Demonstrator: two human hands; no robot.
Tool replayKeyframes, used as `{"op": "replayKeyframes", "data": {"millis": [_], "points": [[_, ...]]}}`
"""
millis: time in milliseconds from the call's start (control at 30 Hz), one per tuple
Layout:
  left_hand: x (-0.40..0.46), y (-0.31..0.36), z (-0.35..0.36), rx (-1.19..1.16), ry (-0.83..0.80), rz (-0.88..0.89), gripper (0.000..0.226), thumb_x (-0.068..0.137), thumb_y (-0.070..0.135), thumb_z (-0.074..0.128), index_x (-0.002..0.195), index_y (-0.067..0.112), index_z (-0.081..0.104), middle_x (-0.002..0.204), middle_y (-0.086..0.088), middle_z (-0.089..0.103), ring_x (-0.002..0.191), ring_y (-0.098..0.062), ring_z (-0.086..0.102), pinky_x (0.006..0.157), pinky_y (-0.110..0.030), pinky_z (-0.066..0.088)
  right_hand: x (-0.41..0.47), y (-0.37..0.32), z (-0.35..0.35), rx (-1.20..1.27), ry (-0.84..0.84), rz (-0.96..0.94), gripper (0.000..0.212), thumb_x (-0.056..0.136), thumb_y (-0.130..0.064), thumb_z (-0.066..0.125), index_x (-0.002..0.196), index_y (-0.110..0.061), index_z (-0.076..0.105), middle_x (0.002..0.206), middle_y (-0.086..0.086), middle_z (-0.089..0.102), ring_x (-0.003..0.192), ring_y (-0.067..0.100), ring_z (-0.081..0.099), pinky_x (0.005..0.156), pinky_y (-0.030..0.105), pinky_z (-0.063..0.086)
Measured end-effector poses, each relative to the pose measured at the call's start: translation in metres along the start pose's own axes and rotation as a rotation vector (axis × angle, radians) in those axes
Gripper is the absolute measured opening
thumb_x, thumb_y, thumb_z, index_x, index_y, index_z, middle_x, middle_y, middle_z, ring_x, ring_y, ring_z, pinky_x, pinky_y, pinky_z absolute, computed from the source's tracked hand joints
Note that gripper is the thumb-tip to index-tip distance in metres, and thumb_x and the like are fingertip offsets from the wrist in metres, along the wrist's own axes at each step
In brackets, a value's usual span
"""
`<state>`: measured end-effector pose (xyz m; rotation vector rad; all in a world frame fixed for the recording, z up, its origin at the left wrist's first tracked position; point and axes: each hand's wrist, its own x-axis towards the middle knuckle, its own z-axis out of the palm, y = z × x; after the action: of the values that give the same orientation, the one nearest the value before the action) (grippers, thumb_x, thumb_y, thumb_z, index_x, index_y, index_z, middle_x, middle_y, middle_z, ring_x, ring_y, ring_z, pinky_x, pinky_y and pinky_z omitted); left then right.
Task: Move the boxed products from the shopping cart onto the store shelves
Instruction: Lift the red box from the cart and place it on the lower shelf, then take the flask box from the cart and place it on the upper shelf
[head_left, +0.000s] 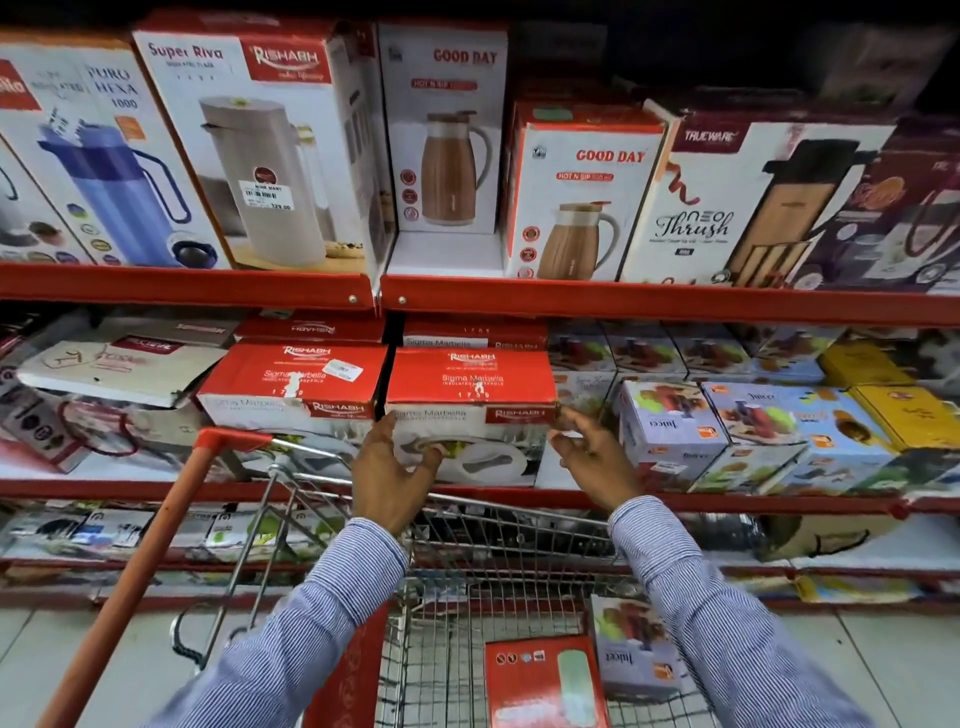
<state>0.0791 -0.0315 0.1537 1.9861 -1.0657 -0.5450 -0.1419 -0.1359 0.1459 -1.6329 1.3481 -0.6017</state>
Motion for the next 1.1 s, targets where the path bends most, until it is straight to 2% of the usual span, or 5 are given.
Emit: {"op": "replayKeyframes", "data": {"millis": [200, 400, 533, 767, 1100], "points": [[-0.053, -0.033, 0.037, 0.131, -0.197, -0.001, 0.069, 0.085, 0.031, 0.069, 0.144, 0.011, 0.040, 0.145, -0.014, 0.049, 0.124, -0.030, 0.055, 0.103, -0.036, 0.047, -0.059, 0.069, 0.011, -0.041, -0.074, 0.151, 0.047, 0.091, -0.025, 0.060, 0.137, -0.017, 0.051, 0.137, -0.003, 0.056, 0.120, 0.019, 0.057, 0.099, 0.035, 0.047], [-0.113, -0.087, 0.103, 0.043, -0.713, -0.583, 0.097, 0.070, 0.054, 0.078, 0.143, 0.005, 0.038, 0.145, -0.016, 0.050, 0.128, -0.032, 0.052, 0.102, -0.031, 0.046, -0.095, 0.158, 0.035, -0.408, -0.312, 0.528, 0.061, 0.084, -0.060, 0.044, 0.120, -0.014, 0.062, 0.125, 0.007, 0.064, 0.103, 0.024, 0.062, 0.088, 0.033, 0.048], [-0.145, -0.089, 0.124, -0.009, -0.914, -0.795, 0.042, 0.088, 0.032, 0.068, 0.117, 0.003, 0.060, 0.081, -0.001, 0.061, 0.067, -0.012, 0.057, 0.046, -0.012, 0.048, -0.113, 0.183, 0.043, -0.393, -0.393, 0.672, 0.044, 0.089, -0.052, 0.047, 0.085, -0.010, 0.062, 0.072, 0.004, 0.062, 0.064, 0.018, 0.057, 0.061, 0.024, 0.044], [-0.159, -0.098, 0.133, -0.187, -0.738, -0.921, 0.076, 0.065, 0.073, 0.066, 0.115, 0.015, 0.064, 0.109, -0.012, 0.069, 0.093, -0.031, 0.067, 0.071, -0.038, 0.059, -0.132, 0.180, 0.042, -0.240, -0.244, 0.624, 0.040, 0.089, -0.044, 0.049, 0.083, -0.010, 0.071, 0.085, 0.008, 0.070, 0.081, 0.024, 0.061, 0.076, 0.029, 0.041], [-0.136, -0.020, 0.051, -0.517, -0.400, -0.743, 0.057, 0.079, 0.065, 0.059, 0.097, 0.012, 0.069, 0.093, -0.012, 0.073, 0.088, -0.030, 0.068, 0.088, -0.045, 0.054, -0.133, 0.093, -0.007, 0.072, 0.036, 0.222, 0.027, 0.086, -0.042, 0.059, 0.096, -0.024, 0.076, 0.090, -0.006, 0.076, 0.081, 0.012, 0.070, 0.069, 0.023, 0.052]]}}
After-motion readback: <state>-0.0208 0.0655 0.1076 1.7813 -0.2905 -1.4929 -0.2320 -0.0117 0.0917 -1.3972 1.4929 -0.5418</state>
